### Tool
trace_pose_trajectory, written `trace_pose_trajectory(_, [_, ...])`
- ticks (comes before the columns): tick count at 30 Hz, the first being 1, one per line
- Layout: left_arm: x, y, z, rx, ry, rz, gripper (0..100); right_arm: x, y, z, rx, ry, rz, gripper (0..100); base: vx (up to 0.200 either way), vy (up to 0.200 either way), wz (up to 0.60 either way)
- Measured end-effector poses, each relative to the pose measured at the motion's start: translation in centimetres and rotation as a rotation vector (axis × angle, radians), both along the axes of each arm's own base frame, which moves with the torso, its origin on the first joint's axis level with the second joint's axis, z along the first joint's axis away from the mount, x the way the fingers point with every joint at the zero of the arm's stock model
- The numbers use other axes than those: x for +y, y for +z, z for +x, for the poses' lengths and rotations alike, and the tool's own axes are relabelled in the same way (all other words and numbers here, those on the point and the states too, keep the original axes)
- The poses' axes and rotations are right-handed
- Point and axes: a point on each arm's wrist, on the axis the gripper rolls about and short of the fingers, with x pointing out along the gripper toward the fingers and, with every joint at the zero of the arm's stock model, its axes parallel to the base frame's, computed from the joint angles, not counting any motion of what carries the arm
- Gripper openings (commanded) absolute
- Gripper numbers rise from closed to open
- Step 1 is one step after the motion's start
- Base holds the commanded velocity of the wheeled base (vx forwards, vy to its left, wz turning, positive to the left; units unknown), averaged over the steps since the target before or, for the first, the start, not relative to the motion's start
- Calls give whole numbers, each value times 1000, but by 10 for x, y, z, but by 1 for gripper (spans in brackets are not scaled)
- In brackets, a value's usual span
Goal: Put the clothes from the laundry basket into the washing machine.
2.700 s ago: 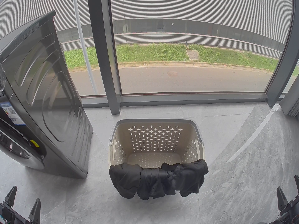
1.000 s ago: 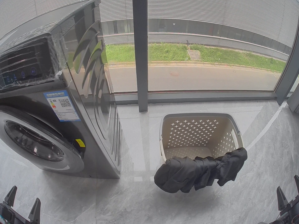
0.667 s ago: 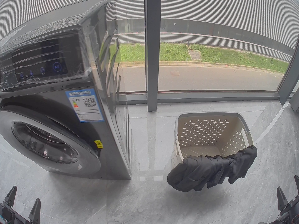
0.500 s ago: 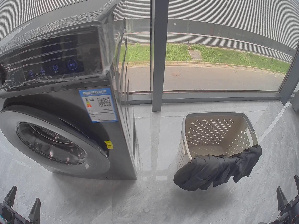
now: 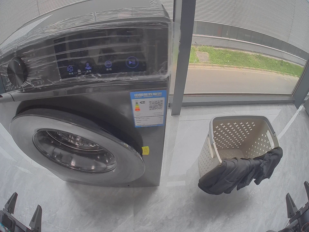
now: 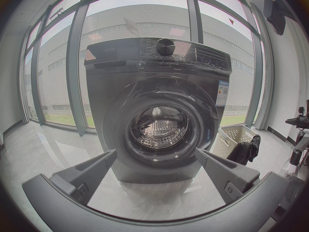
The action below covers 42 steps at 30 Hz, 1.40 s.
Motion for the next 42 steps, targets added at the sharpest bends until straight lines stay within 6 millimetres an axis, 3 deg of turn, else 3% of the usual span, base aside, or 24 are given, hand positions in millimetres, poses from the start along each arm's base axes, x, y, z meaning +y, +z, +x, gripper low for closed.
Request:
trace_pose_trajectory(26, [0,0,0,0,0,-2,100,0,0,0,1,3,0,100,0,200,0])
trace_pose_trajectory(38, [0,0,0,0,0,2,100,0,0,0,0,3,0,100,0,0,0])
trace_pose_trajectory(42, [0,0,0,0,1,1,100,0,0,0,0,3,0,100,-200,0,0])
